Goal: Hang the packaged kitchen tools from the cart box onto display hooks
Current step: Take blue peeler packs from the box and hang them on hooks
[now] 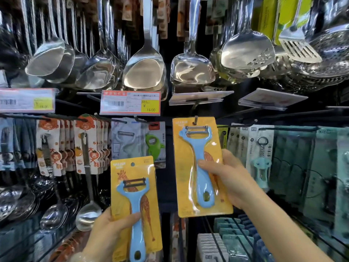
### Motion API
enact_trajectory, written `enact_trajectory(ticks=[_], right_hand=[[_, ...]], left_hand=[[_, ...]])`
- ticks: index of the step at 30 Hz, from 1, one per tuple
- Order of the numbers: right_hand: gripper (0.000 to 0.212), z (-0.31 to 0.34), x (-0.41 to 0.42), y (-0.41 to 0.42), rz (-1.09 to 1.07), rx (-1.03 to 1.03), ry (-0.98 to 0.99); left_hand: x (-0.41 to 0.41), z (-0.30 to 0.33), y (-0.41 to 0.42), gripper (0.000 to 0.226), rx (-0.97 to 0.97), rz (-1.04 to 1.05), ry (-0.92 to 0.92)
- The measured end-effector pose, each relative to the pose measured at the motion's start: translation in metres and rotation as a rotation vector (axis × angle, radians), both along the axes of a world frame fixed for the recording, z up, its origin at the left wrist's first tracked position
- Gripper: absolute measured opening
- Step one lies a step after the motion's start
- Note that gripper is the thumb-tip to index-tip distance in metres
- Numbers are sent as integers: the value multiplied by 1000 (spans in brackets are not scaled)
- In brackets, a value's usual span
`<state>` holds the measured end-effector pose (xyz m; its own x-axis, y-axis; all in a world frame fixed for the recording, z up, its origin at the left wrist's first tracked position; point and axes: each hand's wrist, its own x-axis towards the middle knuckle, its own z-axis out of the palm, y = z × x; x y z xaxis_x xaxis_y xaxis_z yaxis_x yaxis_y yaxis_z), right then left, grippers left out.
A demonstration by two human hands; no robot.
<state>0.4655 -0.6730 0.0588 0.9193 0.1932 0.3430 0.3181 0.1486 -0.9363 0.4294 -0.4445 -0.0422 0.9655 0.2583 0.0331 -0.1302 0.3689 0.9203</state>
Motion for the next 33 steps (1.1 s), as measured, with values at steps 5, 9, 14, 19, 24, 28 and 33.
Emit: enact_trajectory(ticks=[5,9,14,19,24,28,33], right_hand=[[27,-15,57,14,-38,-43,-49],[73,-12,114,25,-139,-246,99],[69,-23,129,34,-411,-617,110],[38,-43,51,40,75,-505,52],[45,-70,7,42,121,-355,-17],[38,-62,-4,32,-139,-119,-164],[43,-28,-12,17,-247,83,-384]], left_hand=[[-2,4,4,42,-7,-48,-13],[-4,3,10,51,-62,-62,-21],[-8,-2,14,58,-25,-55,-37],[0,-6,2,46,47,-59,-60],[14,-2,-33,54,93,-155,-142],[19,15,-59,66,198,-172,-249],[20,57,-79,48,309,-194,-421]])
